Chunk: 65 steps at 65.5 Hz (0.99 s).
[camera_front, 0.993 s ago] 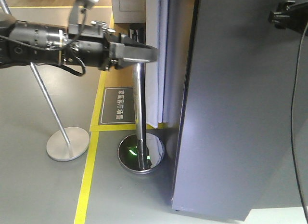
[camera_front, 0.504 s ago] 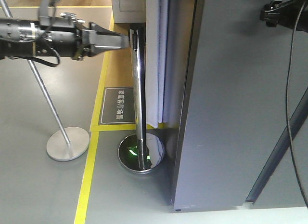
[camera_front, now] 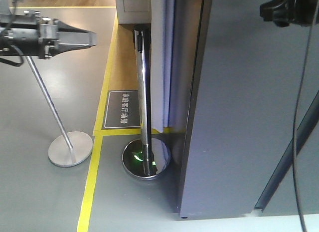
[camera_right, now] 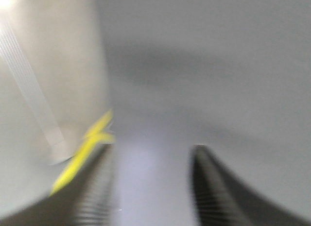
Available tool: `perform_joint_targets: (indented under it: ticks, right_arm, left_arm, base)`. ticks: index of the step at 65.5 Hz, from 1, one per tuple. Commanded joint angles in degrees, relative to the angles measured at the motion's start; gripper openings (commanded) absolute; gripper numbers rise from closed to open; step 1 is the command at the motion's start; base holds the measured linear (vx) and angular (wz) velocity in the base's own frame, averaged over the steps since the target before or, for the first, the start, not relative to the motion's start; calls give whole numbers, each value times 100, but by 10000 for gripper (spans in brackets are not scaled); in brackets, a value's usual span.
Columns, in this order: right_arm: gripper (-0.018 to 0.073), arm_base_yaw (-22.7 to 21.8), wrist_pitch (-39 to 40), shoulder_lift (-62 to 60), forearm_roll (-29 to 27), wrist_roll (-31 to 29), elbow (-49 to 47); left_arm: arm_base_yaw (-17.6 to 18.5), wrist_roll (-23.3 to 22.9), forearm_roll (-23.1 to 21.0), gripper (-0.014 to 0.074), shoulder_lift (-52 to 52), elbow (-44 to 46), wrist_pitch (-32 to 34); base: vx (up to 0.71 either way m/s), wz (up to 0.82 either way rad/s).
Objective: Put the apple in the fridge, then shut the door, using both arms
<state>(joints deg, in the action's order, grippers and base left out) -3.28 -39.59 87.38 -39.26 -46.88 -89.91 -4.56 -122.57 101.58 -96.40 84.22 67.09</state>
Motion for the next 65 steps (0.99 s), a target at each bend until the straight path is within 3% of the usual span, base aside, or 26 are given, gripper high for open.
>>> perform_joint_targets:
  ticks: [1, 6, 11, 23, 32, 51, 59, 65]
  right_arm:
    - [100, 15, -482, -600, -297, -73, -190]
    - [-17, 15, -848, -912, -485, -116, -190]
    - [-11, 15, -1160, -1153, -544, -120, -190]
    - [-6, 10, -1358, -1864, -818, -462, 340]
    - [-6, 10, -1178, -2721, -1140, -913, 1705]
    - [-6, -5, -248, -4619, -1097, -1162, 4887]
    - [-6, -5, -181, -5224, -1092, -1162, 5778]
    - [-6, -5, -175, -5543, -1092, -1162, 6187]
  left_arm:
    - [-113, -69, 166, 150, 457, 185, 407]
    - [-169, -69, 166, 68, 639, 185, 566]
    - [-176, -69, 172, -9, 860, 185, 727]
    - [-176, -69, 211, -8, 1563, 98, 1164]
    - [-176, -69, 211, -8, 2322, -332, 1159]
    - [-176, 134, 211, -8, 4315, -2591, 977]
    - [-176, 188, 211, -8, 5284, -3927, 310]
    - [-176, -72, 193, -8, 5951, -4879, -529]
  base:
    - [0, 0]
    - [0, 0]
    - [0, 0]
    - [0, 0]
    - [0, 0]
    - [0, 0]
    - [0, 0]
    - [0, 0]
